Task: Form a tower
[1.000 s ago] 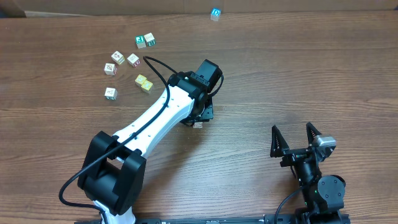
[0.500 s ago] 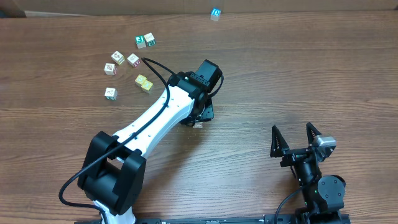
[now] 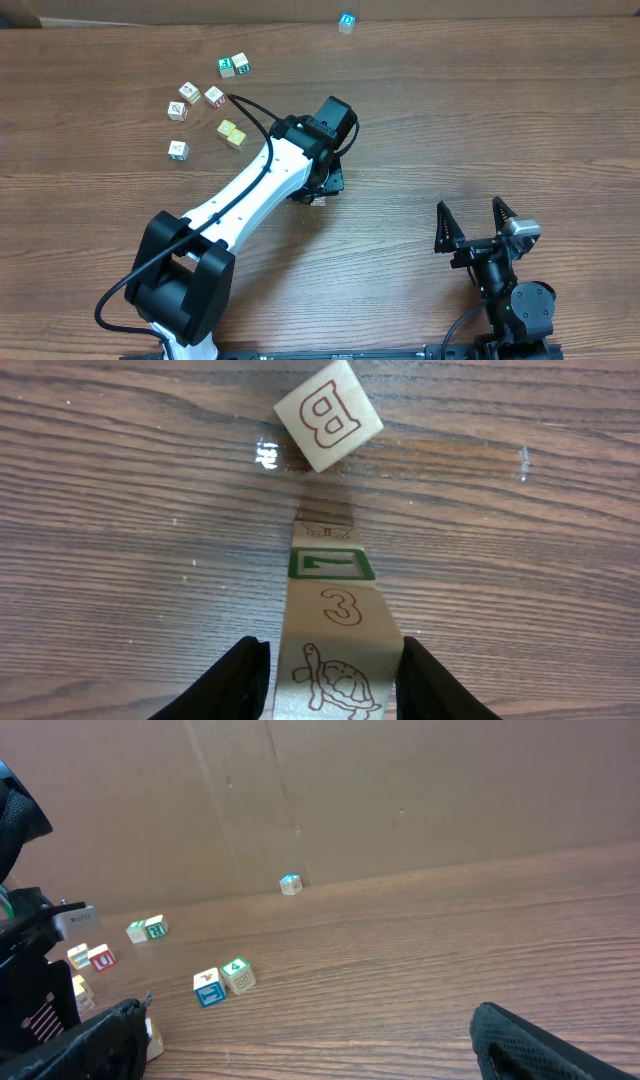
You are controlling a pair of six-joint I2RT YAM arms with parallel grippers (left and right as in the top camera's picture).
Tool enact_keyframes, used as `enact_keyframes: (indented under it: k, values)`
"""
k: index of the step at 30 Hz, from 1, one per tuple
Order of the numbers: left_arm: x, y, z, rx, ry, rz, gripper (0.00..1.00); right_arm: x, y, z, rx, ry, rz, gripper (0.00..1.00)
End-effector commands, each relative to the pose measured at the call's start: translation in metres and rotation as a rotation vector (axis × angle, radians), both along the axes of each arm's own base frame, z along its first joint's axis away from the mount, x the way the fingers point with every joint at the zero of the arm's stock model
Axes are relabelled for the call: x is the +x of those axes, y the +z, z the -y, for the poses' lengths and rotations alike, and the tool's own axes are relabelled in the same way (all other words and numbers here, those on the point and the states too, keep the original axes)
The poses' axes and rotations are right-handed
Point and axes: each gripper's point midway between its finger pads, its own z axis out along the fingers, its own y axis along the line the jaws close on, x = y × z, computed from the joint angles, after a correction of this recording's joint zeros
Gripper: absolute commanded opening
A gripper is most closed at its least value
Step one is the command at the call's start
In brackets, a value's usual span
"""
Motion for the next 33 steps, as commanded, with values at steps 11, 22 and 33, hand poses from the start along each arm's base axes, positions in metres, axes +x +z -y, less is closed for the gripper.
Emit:
enact_keyframes:
  k: [11,22,33]
  values:
    - [0.0031,0.0051,0.0075,-0.035,0.029,-0.002,0.37,0.0,-0.001,0.0006,0.006,-0.002,0.006,1.0]
    - [0.003,0.005,0.0074,-0.035,0.03,-0.002,0.4,0.0,-0.001,0.0006,0.006,-0.002,0.006,1.0]
    - [0.0037,0.0049,0.0067,-0.019,-0.055,0.006,0.75,0.0,-0.001,0.0006,0.006,-0.002,0.006,1.0]
